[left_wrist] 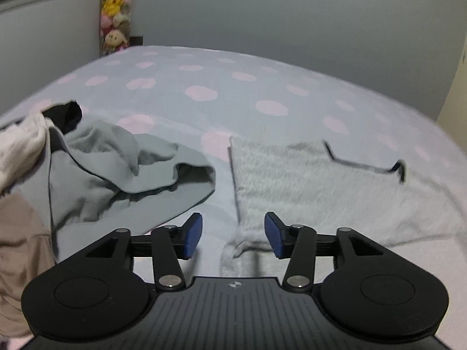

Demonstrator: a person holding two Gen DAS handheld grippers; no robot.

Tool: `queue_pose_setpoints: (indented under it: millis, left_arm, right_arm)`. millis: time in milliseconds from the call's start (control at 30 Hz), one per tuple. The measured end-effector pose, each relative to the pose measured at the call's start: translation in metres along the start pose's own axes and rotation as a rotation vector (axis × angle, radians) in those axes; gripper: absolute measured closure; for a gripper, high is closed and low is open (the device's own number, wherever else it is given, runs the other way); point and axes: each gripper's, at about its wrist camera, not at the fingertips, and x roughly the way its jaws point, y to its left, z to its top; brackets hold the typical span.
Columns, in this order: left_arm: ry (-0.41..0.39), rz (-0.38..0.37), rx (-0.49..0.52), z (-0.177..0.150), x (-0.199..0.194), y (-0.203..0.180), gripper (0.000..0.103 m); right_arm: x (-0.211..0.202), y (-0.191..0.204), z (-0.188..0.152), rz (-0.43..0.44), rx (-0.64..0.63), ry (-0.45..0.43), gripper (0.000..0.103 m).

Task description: Fold clothes

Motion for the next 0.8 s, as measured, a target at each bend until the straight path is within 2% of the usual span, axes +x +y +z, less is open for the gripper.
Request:
queue_pose_setpoints:
  millis: [100,167,233,267,433,600,633,667,700,800]
  left_arm:
    - [-0.033,-0.014,-0.057,0.002,-0.004,0.006,0.045]
    - [-0.055,-0.023,-0.096,0.003,-0.007,0.010,0.035]
    - [-0.077,-0.032,-0.134,0.004,-0.009,0.014,0.033]
    - [-0.088,-0.037,-0.153,0.004,-0.010,0.016,0.031]
    - [-0.089,-0.042,-0.097,0.004,-0.008,0.008,0.029]
    - [-0.095,-0.033,-0.077,0.002,-0.006,0.003,0.028]
    - [-0.093,-0.034,-0.075,0.002,-0.005,0.003,0.028]
    - [-0.090,-0.036,-0.072,0.002,-0.004,0.003,0.028]
    - [-0.088,-0.039,-0.068,0.003,-0.005,0.003,0.028]
    - [-0.079,-0.050,-0.053,0.005,-0.007,0.003,0.028]
  right_arm:
    - [0.012,-0.030,0.009,-0.094,0.004,0.079,0.052]
    - [0.020,-0.051,0.014,-0.157,0.007,0.132,0.052]
    - [0.028,-0.068,0.018,-0.199,0.018,0.176,0.052]
    - [0.032,-0.071,0.017,-0.191,0.032,0.186,0.052]
    - [0.057,-0.079,0.009,-0.180,0.057,0.240,0.052]
    - [0.071,-0.086,-0.005,-0.179,0.088,0.253,0.054]
    - [0.071,-0.086,-0.007,-0.172,0.089,0.249,0.057]
    - [0.069,-0.084,-0.008,-0.162,0.079,0.244,0.069]
    - [0.066,-0.081,-0.008,-0.151,0.065,0.239,0.086]
    - [0.056,-0.072,-0.007,-0.150,0.031,0.216,0.093]
